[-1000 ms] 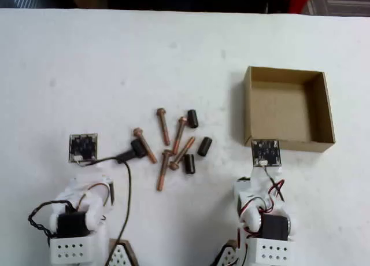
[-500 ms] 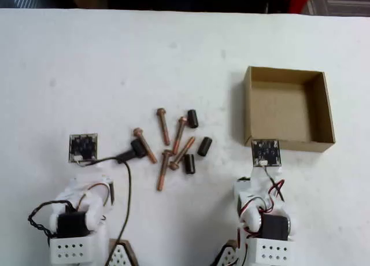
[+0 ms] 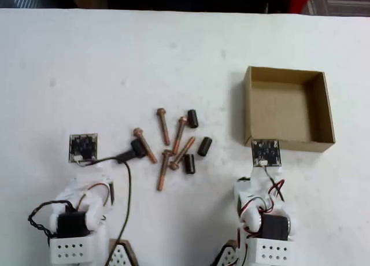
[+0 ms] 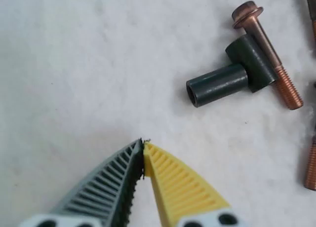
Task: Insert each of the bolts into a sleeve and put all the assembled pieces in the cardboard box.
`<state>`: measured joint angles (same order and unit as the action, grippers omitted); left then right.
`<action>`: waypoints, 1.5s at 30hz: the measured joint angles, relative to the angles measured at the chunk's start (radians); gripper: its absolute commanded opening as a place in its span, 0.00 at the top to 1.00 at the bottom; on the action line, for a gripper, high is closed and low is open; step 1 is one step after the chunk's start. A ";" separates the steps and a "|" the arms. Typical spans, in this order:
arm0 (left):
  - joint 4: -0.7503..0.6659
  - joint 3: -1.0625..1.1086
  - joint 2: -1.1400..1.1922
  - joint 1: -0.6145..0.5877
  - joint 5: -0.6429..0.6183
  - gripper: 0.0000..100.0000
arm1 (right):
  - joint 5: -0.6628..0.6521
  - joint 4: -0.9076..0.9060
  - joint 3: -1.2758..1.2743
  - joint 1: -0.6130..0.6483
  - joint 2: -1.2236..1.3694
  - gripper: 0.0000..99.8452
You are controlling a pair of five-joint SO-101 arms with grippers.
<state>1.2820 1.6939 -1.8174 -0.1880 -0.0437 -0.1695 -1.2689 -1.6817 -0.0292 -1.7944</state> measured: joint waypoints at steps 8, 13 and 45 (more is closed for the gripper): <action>0.000 0.000 0.000 0.000 0.000 0.98 | 0.000 0.052 0.000 -0.005 0.000 0.98; 0.000 0.000 0.000 0.000 0.000 0.98 | -0.031 0.104 0.000 -0.006 0.000 0.98; 0.000 0.000 0.000 0.000 0.000 0.98 | -0.549 -0.101 0.575 -0.147 0.143 0.87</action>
<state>1.2820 1.6939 -1.8174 -0.1880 -0.0437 -0.7188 -1.3702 -1.1063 -0.1765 -1.6517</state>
